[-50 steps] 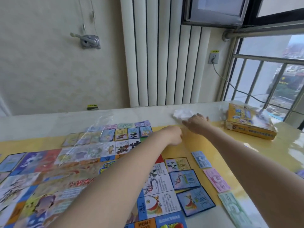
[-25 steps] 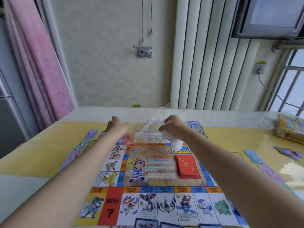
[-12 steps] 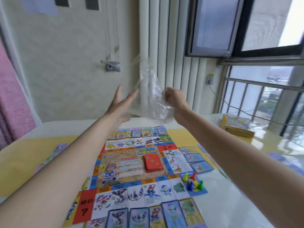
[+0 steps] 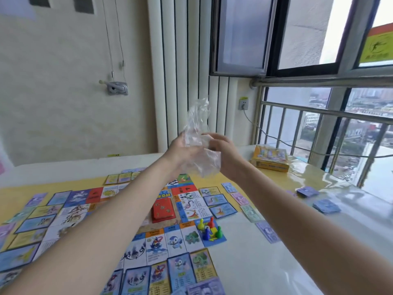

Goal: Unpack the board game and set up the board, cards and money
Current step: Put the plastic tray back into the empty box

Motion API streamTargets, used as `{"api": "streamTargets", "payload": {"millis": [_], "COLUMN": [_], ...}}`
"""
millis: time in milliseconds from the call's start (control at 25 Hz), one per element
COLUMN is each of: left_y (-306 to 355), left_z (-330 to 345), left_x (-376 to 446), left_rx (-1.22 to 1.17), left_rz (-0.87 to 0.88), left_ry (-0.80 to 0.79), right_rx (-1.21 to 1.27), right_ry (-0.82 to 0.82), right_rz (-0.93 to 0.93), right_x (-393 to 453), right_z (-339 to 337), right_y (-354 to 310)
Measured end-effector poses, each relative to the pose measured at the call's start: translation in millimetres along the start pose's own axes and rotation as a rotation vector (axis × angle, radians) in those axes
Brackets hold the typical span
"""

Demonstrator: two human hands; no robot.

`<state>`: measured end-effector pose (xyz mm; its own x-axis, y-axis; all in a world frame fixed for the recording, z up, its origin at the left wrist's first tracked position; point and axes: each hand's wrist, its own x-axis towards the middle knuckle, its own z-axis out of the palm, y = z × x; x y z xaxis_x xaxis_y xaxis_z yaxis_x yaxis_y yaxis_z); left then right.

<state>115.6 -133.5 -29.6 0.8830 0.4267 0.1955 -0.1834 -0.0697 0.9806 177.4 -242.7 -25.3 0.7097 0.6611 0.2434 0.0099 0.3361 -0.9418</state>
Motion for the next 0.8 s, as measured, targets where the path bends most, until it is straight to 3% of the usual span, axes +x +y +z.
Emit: {"api": "streamTargets", "payload": {"millis": [240,520,680,800], "left_y": [-5.2,-1.5,12.8,30.0], "left_z": [-5.7,-27.5,-41.8,-48.4], "left_x": [5.2,-4.7,-12.2,-23.5], "left_rx": [0.192,0.083,0.349,0.326], "left_rz": [0.0,-0.21,-0.058,0.071], "left_ry": [0.158,0.208,0.506,0.517], "right_rx": [-0.685,-0.463,-0.383,-0.192], "right_ry": [0.06,-0.062,-0.132,-0.13], "right_rz": [-0.186,0.057,0.113,0.161], "right_x": [5.7,-7.5,2.5,-5.7], "right_z": [5.1,31.7,52.7,83.4], "right_y": [3.2,16.9,14.9,-2.7]}}
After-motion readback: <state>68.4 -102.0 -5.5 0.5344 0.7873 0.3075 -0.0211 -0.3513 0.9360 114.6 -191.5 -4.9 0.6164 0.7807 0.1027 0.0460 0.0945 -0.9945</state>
